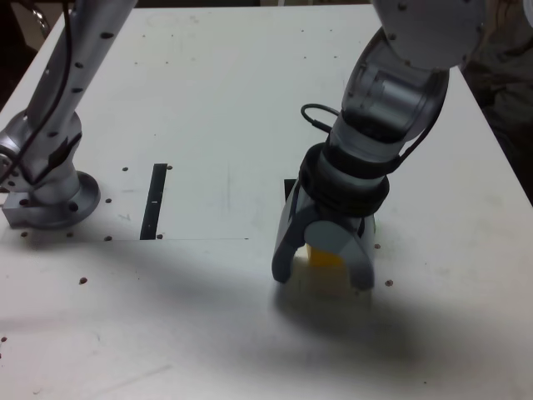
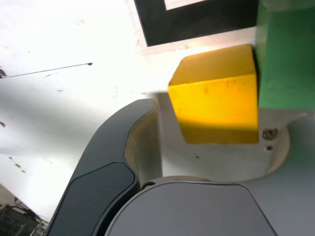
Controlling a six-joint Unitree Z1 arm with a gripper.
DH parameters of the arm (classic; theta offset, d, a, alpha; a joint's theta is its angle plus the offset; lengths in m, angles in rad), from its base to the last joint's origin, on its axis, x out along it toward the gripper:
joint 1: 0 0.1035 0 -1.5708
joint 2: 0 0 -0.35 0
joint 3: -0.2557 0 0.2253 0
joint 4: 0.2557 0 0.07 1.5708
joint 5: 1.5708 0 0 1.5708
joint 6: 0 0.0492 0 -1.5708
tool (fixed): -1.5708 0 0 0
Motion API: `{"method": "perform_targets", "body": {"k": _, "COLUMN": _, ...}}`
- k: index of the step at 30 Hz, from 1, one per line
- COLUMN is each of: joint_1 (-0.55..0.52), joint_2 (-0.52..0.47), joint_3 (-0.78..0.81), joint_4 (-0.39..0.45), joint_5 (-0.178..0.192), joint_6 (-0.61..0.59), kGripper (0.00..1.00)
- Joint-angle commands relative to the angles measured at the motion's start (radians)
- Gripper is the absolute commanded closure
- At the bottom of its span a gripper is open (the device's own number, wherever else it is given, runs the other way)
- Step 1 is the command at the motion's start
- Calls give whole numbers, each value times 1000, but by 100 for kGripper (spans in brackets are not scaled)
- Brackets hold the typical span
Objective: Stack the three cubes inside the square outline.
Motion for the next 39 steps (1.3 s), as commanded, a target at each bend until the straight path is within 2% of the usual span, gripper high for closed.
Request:
{"method": "perform_targets", "body": {"k": 1, "joint_1": -1, "joint_2": 3, "joint_3": 7, "joint_4": -12, "joint_5": -2, "joint_6": -6, "kGripper": 38}}
{"method": "perform_targets", "body": {"k": 9, "joint_1": -1, "joint_2": 1, "joint_3": 13, "joint_4": -13, "joint_5": 10, "joint_6": -19, "kGripper": 63}}
{"method": "perform_targets", "body": {"k": 13, "joint_1": -1, "joint_2": 0, "joint_3": 12, "joint_4": -12, "joint_5": 16, "joint_6": -20, "kGripper": 70}}
{"method": "perform_targets", "body": {"k": 32, "joint_1": -1, "joint_2": -8, "joint_3": 7, "joint_4": -2, "joint_5": 21, "joint_6": -23, "kGripper": 71}}
{"method": "perform_targets", "body": {"k": 36, "joint_1": -1, "joint_2": -27, "joint_3": 7, "joint_4": 16, "joint_5": 34, "joint_6": -32, "kGripper": 71}}
{"method": "perform_targets", "body": {"k": 39, "joint_1": -1, "joint_2": -61, "joint_3": 5, "joint_4": 53, "joint_5": 57, "joint_6": -48, "kGripper": 71}}
